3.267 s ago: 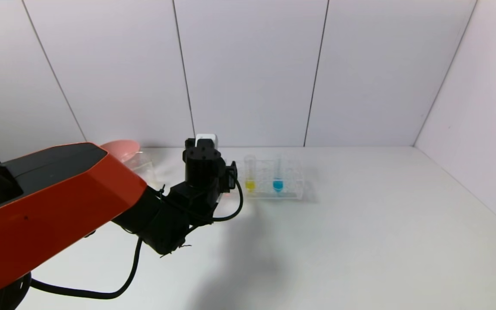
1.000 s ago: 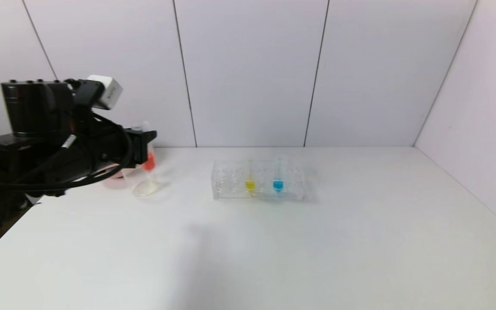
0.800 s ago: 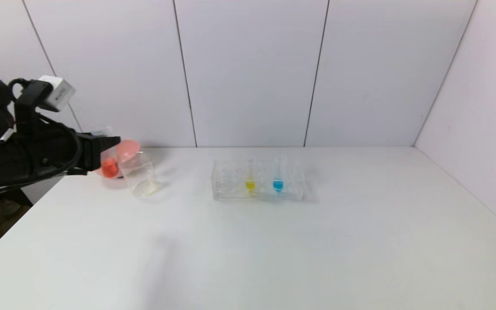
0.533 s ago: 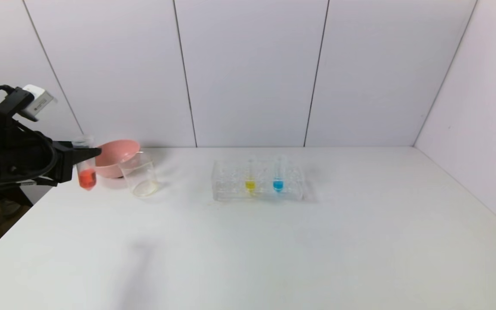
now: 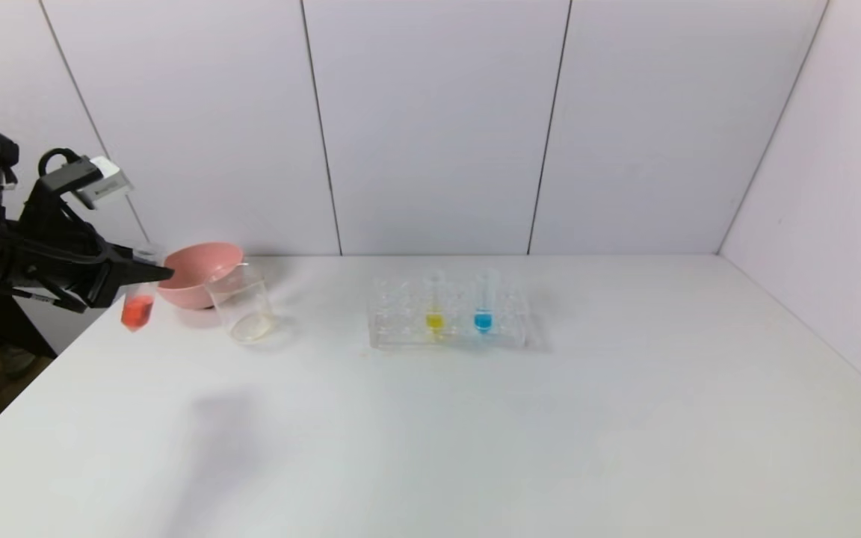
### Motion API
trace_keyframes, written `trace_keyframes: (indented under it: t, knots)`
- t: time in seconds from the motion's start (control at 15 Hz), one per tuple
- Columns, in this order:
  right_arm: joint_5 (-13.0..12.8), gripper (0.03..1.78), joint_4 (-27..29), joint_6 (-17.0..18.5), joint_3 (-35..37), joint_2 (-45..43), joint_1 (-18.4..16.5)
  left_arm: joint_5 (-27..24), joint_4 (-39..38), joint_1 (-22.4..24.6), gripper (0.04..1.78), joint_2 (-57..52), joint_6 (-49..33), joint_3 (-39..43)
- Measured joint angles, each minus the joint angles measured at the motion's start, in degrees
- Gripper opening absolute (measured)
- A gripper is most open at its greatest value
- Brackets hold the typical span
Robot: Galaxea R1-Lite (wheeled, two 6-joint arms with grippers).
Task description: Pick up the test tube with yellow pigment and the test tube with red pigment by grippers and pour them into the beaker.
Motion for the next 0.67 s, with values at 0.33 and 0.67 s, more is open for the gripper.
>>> trace_keyframes:
  t: [0.33, 0.67]
  knots:
    - [0.0, 1.71, 0.0, 0.0, 0.0, 0.0, 0.0, -2.4, 15.6, 0.0, 0.44, 8.7, 9.3, -15.7]
    - [0.0, 1.71, 0.0, 0.0, 0.0, 0.0, 0.0, 0.4, 33.8, -1.3, 0.44, 17.8, 15.1, -37.2]
